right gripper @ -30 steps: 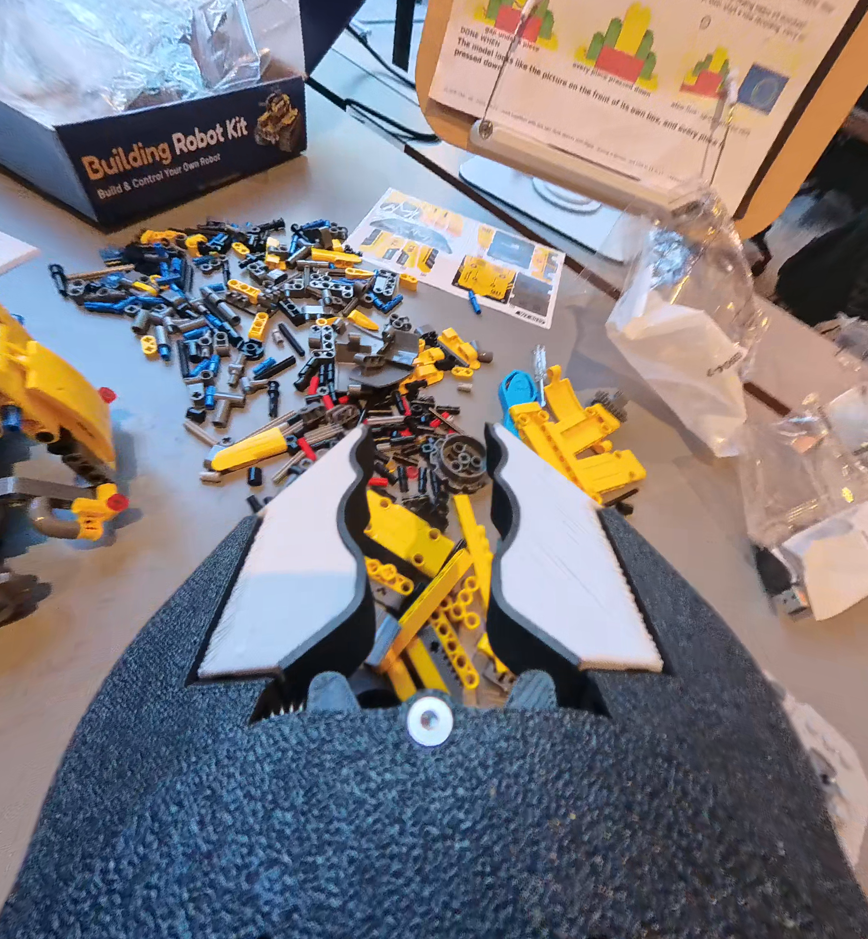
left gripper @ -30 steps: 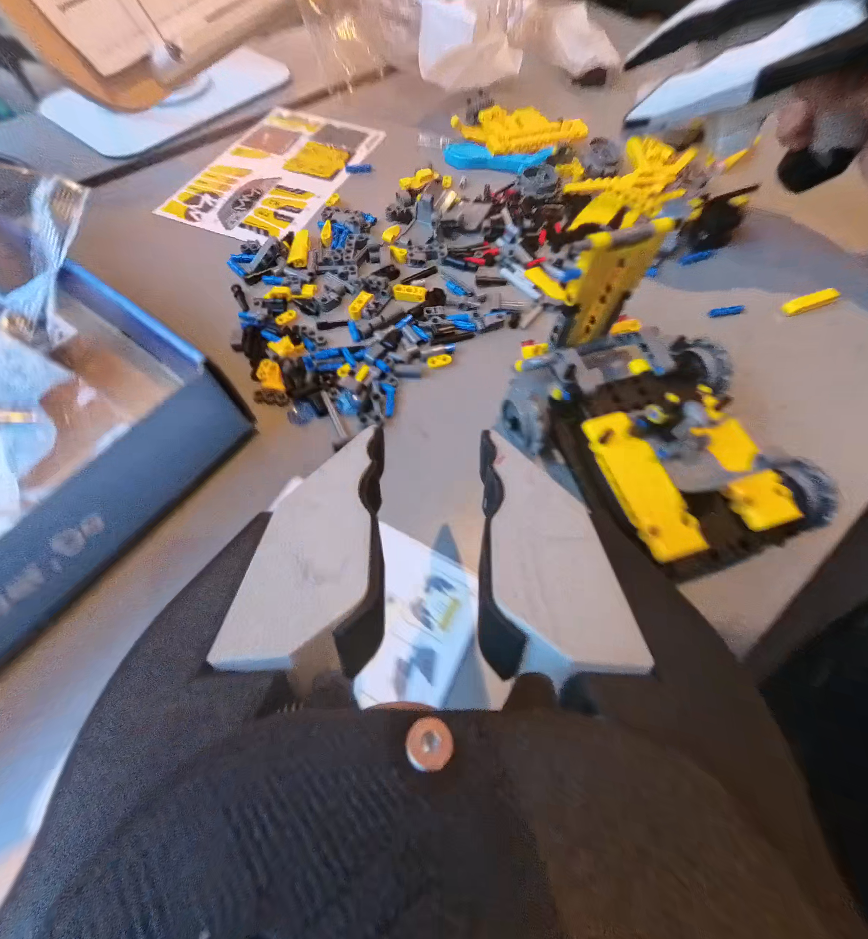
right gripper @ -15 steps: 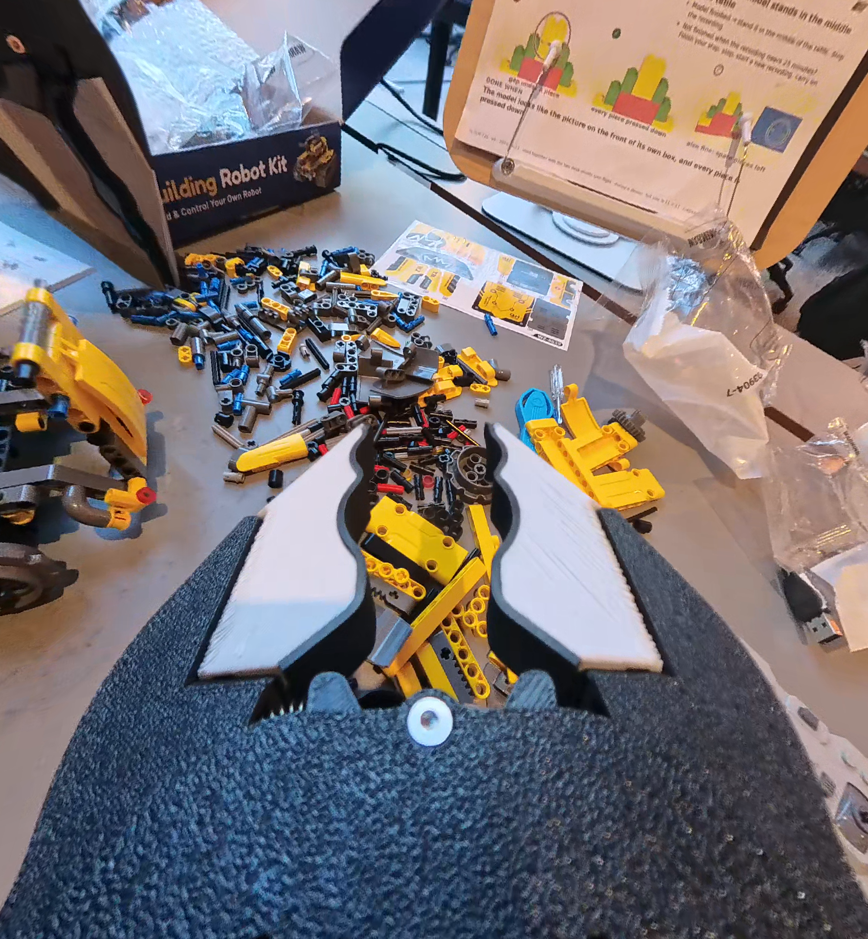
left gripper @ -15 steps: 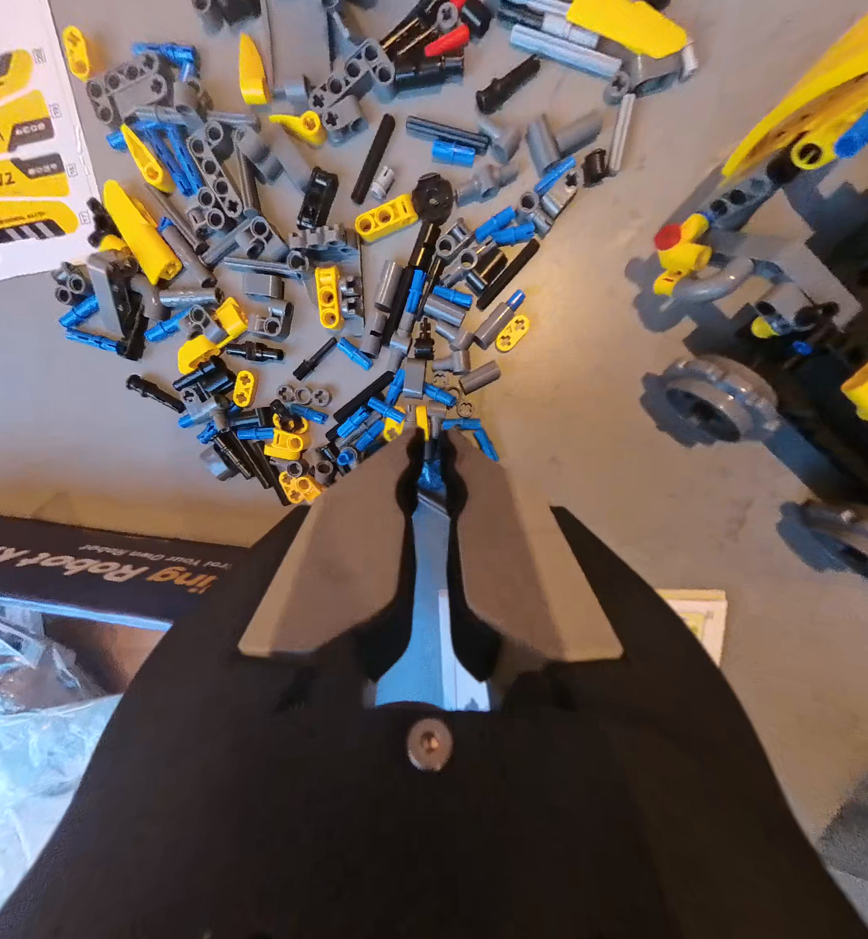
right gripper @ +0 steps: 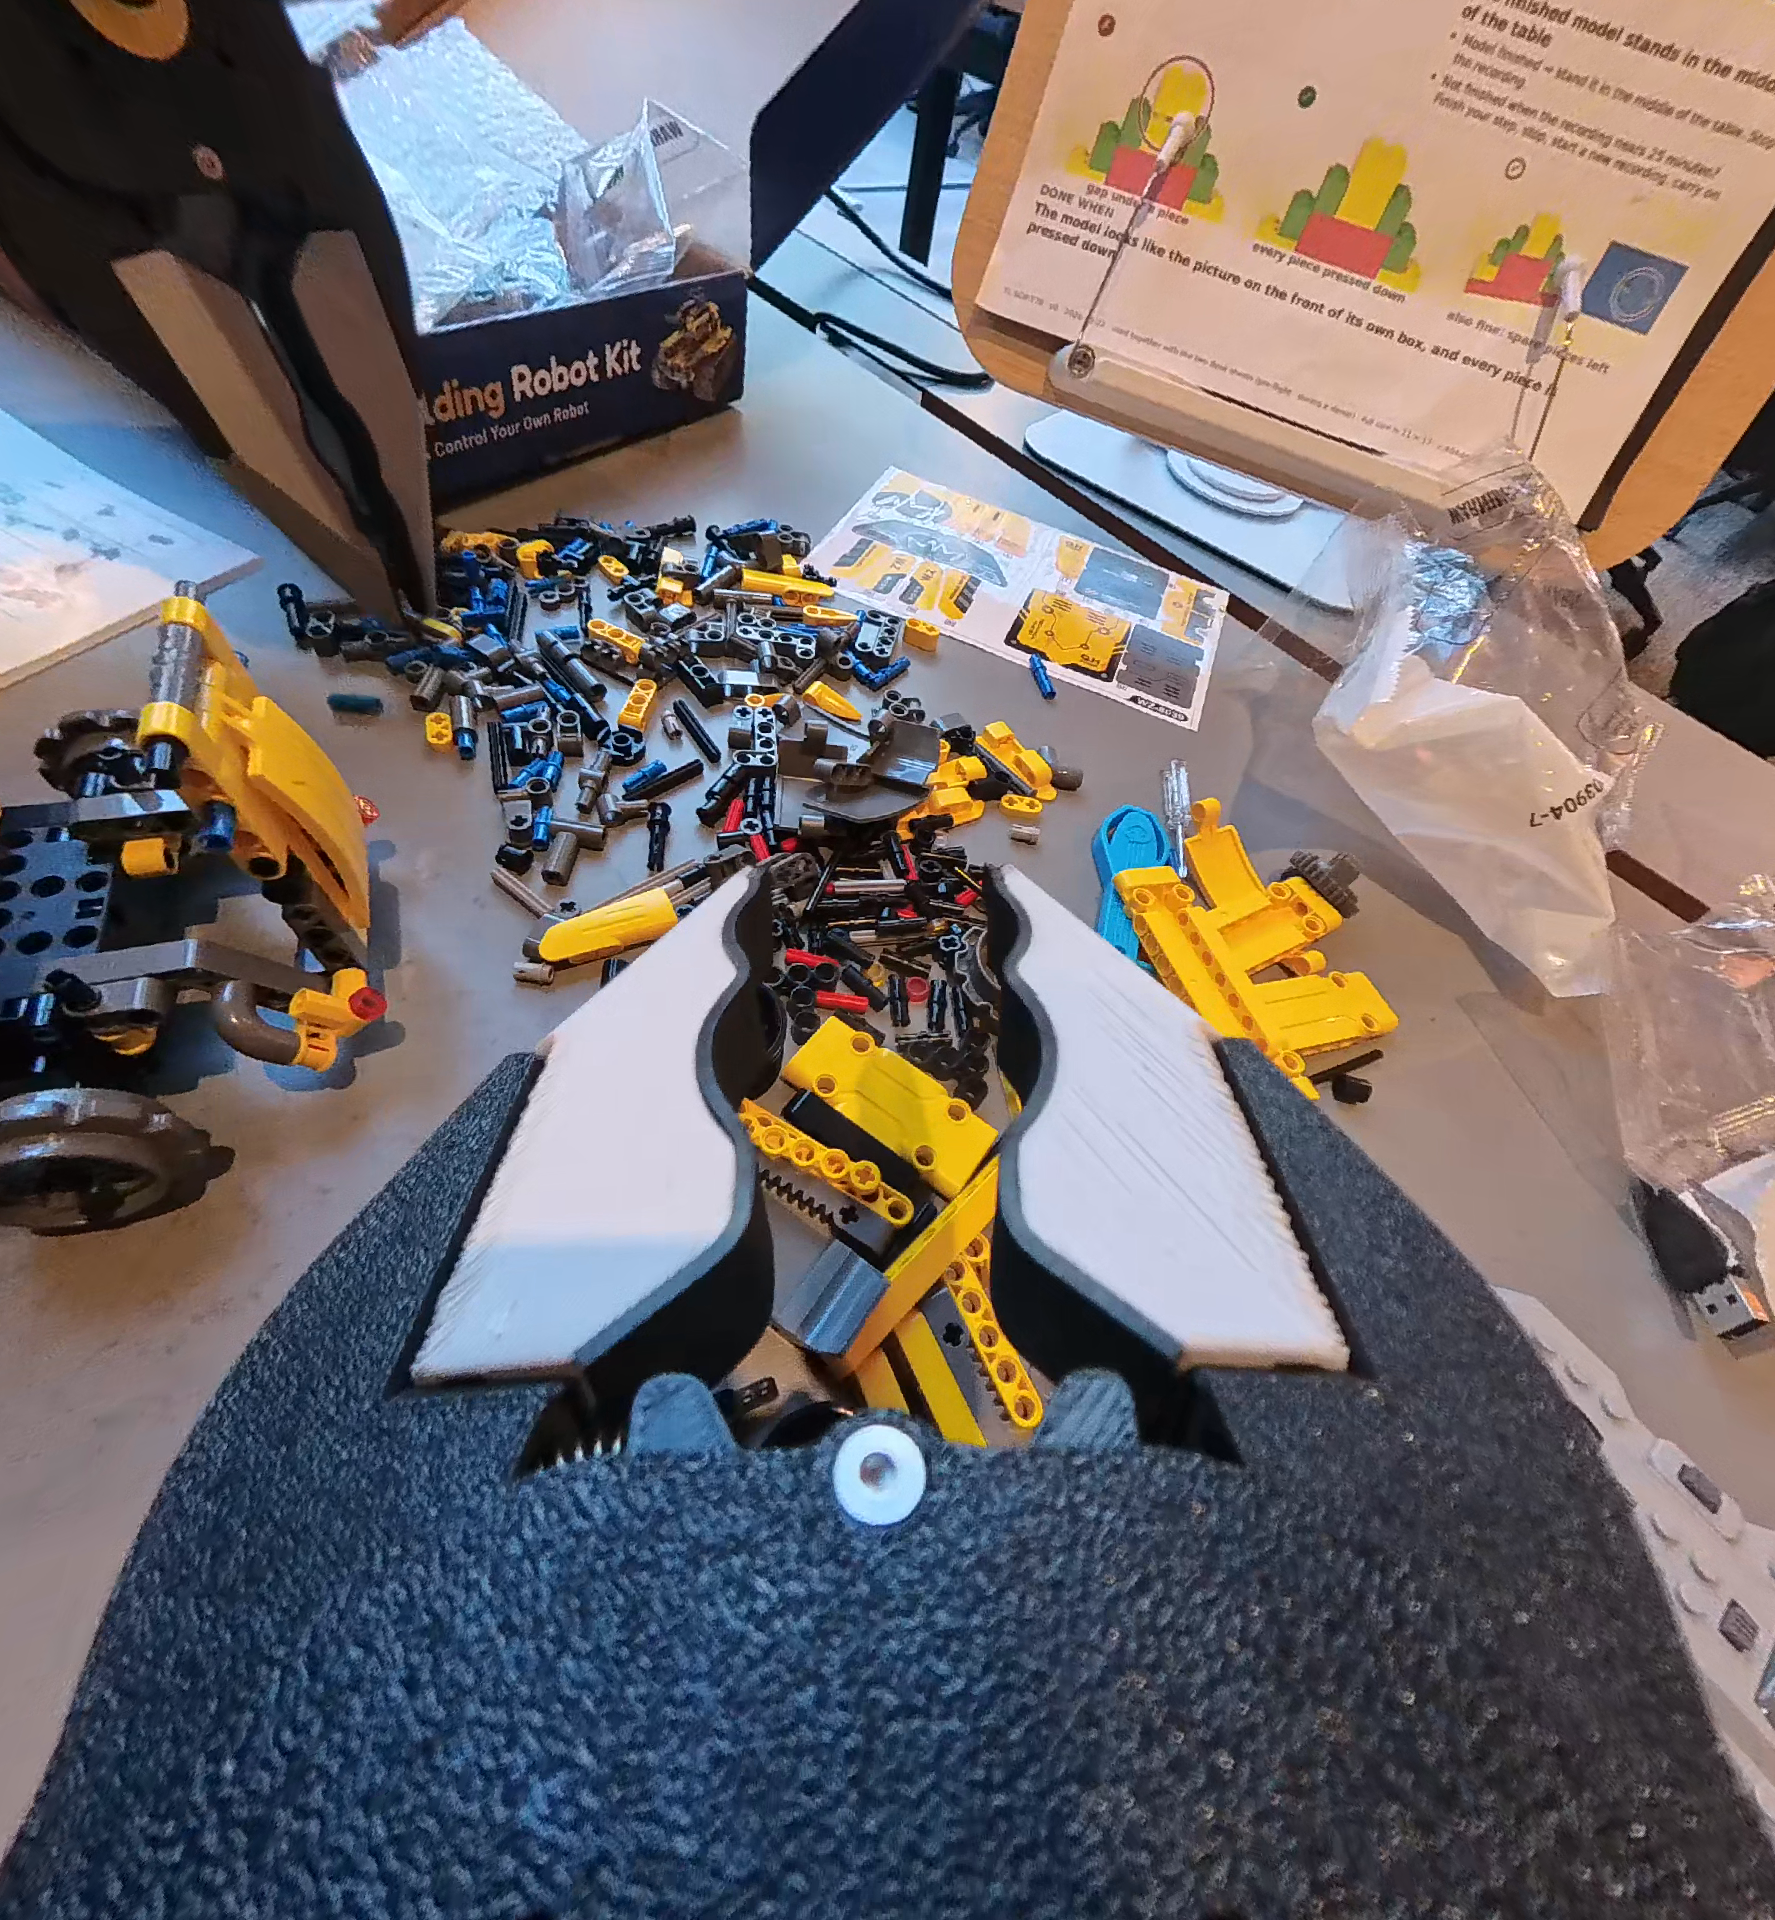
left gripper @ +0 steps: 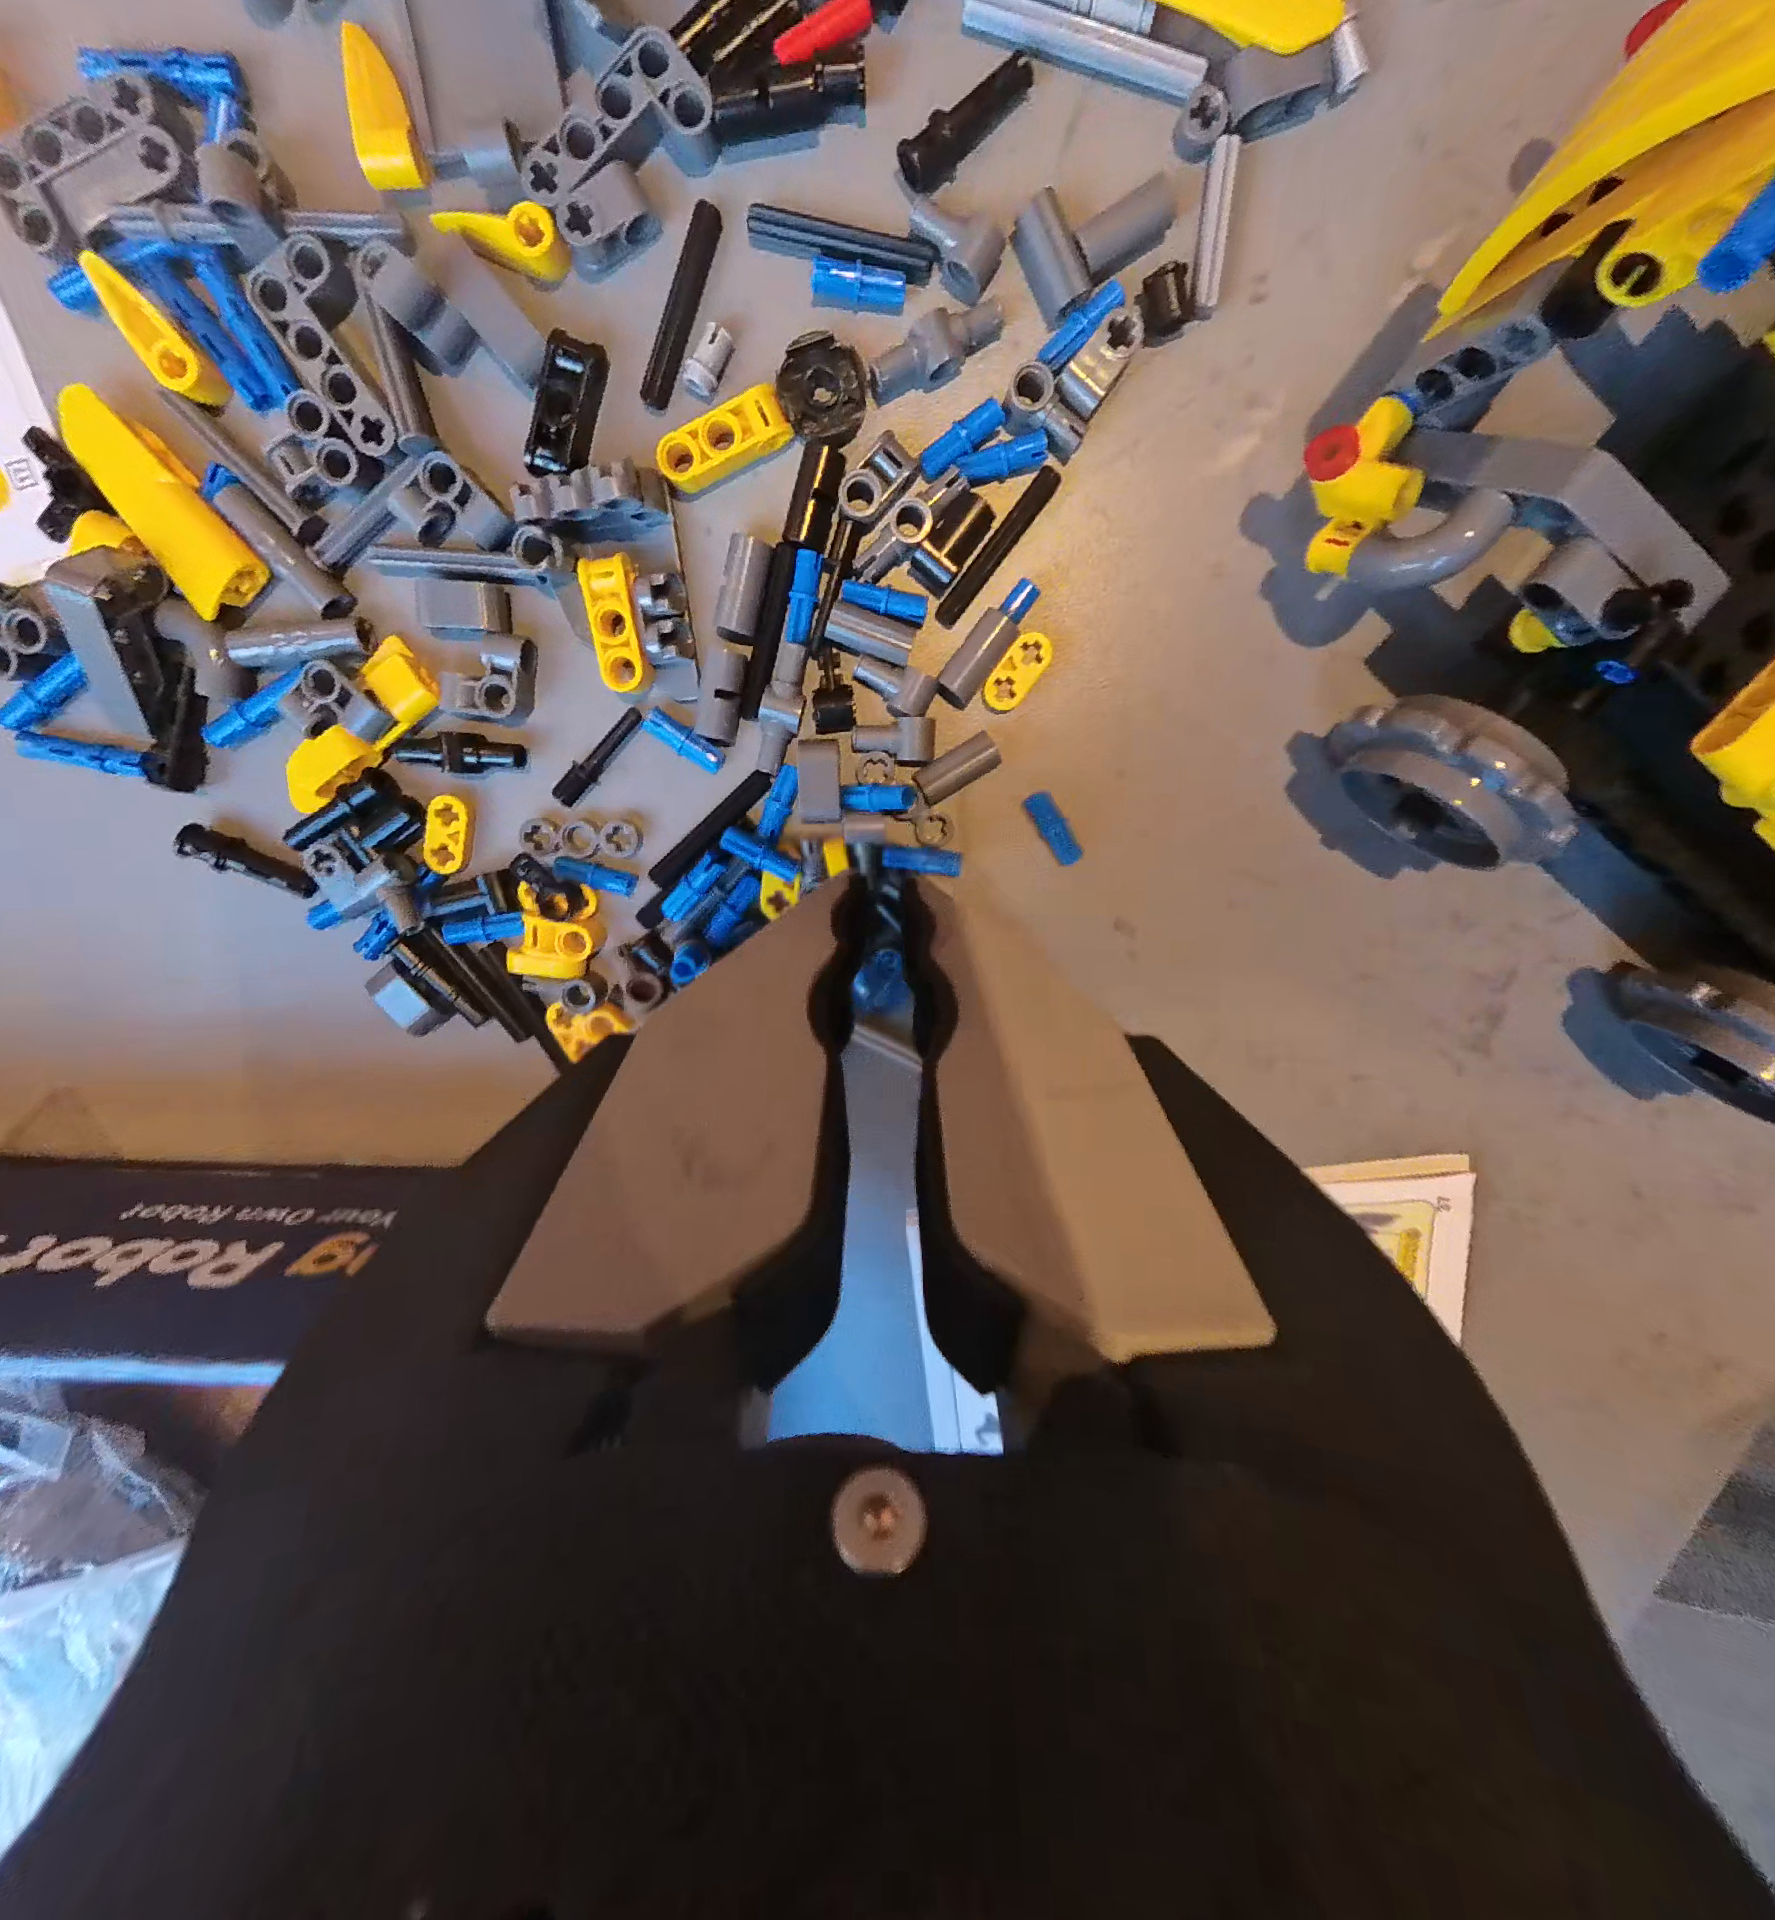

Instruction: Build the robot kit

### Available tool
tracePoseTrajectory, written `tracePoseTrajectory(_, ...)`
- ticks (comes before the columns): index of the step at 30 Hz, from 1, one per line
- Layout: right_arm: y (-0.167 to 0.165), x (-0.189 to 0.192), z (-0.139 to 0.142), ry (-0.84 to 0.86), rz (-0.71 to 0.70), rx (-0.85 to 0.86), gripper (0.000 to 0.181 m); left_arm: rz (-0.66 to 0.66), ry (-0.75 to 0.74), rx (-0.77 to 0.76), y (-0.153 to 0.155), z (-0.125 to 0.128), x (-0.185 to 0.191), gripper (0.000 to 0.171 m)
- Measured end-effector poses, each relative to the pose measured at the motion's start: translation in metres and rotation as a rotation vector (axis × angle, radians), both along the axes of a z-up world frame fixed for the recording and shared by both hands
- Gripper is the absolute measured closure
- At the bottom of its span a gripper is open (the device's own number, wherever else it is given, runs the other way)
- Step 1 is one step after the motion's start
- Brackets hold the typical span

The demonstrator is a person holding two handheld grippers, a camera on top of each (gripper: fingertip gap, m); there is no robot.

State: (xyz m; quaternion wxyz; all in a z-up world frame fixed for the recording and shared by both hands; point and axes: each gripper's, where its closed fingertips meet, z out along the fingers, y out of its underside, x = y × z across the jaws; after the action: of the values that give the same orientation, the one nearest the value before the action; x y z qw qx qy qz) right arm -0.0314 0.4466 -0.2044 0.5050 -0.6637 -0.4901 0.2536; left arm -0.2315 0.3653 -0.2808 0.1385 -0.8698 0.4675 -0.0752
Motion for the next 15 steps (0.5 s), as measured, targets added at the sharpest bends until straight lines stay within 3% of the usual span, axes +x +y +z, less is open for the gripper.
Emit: tracePoseTrajectory(15, -0.0044, -0.0040, -0.0043, -0.008, 0.007, 0.001, 0.143, 0.087, -0.011, 0.010, 0.0017, -0.0035, -0.0068, 0.170)
